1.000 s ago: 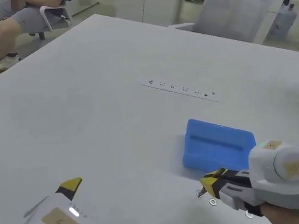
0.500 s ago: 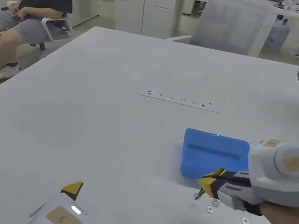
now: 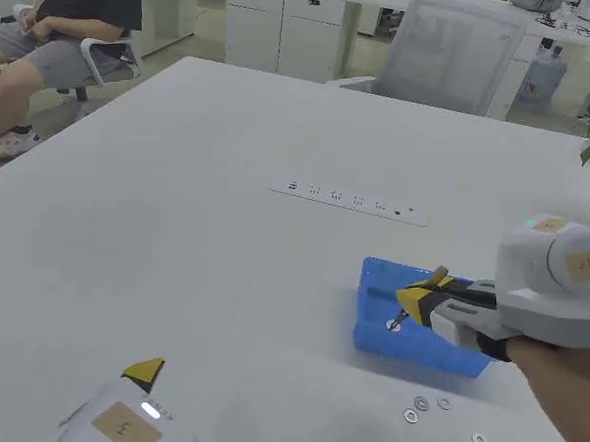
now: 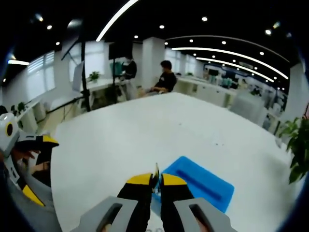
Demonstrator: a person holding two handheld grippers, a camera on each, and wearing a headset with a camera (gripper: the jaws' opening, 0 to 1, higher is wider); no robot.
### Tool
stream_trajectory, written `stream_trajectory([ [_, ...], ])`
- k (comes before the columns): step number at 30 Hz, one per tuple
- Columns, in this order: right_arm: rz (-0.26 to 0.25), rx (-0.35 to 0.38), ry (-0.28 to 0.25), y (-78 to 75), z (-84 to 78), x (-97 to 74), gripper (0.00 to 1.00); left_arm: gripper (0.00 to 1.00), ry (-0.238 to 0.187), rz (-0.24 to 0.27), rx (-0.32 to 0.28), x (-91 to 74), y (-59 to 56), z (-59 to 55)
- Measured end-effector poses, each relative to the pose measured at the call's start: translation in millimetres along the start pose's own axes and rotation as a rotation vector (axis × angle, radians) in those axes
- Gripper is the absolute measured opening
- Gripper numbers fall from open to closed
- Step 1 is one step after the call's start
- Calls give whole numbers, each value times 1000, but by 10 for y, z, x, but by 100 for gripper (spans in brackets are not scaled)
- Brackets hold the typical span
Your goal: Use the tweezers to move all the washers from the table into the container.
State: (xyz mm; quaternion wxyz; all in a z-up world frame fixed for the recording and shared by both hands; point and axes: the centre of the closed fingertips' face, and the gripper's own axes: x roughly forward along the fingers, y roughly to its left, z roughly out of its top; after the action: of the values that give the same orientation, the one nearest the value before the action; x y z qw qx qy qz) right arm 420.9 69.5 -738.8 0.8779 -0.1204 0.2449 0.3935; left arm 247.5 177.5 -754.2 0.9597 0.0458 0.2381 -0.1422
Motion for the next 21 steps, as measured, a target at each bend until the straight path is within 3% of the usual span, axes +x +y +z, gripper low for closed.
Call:
stream_trajectory([
  [7,-27,58,15,-189,-70,365,2,99,5,3,-2,4,8,-10],
  [12,-31,88,54,-283,-187,614,2,99,13,6,-7,6,21,-25],
  [20,-29,146,89,-315,-356,757,2,99,22,7,-6,13,24,-40],
  [21,-33,147,64,-303,-315,740,2,99,23,7,-6,14,24,-41],
])
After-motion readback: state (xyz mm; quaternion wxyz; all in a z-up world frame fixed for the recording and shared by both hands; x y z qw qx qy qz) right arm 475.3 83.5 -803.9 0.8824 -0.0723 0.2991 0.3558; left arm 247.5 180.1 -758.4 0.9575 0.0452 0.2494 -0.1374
